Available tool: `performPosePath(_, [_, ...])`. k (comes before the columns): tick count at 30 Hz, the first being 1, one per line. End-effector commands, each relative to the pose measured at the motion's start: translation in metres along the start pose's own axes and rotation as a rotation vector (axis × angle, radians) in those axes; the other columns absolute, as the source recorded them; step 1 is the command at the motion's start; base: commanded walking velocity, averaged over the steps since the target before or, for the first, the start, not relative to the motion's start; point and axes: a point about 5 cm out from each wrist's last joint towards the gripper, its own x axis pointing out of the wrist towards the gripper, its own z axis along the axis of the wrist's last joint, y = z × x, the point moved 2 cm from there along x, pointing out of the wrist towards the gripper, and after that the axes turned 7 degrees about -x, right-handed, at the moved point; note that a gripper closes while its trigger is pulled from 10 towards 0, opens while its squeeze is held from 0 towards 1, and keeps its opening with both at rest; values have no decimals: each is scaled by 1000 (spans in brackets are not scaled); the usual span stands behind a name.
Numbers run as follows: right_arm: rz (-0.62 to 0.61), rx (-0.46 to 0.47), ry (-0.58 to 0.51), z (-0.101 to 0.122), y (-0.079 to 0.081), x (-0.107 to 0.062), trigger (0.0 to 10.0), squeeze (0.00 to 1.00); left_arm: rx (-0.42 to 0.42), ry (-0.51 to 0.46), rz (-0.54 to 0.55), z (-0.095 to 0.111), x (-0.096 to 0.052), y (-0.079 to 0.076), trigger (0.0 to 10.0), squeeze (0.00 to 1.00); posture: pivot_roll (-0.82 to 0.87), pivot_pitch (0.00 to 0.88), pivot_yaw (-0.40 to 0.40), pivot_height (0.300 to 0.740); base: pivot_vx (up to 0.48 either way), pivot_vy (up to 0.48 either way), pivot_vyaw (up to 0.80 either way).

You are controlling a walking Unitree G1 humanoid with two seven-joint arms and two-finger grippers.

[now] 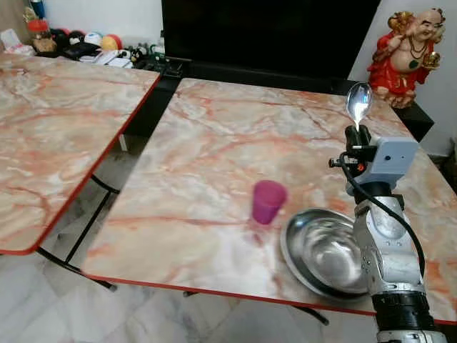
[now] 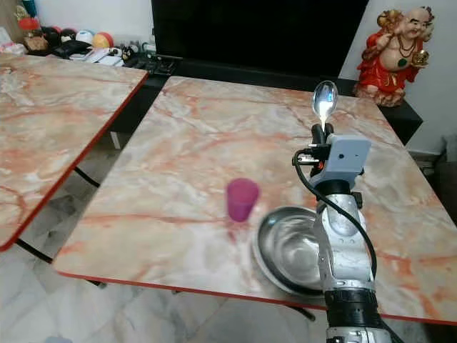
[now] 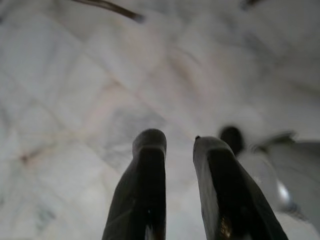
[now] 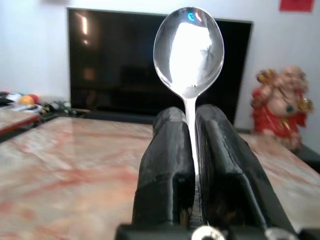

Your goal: Setting the table

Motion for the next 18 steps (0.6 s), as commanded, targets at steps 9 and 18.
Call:
performPosePath(9, [-21, -6, -8, 3, -7, 1, 10000, 0, 0, 21, 6, -8, -2, 2, 10000, 0, 51, 113, -53, 740, 0, -373, 0])
performPosePath(18, [-23, -16, 45, -9, -6, -6, 10000, 0, -13, 24, 12, -8, -3, 4, 10000, 0, 48, 121, -51, 740, 0, 0, 0])
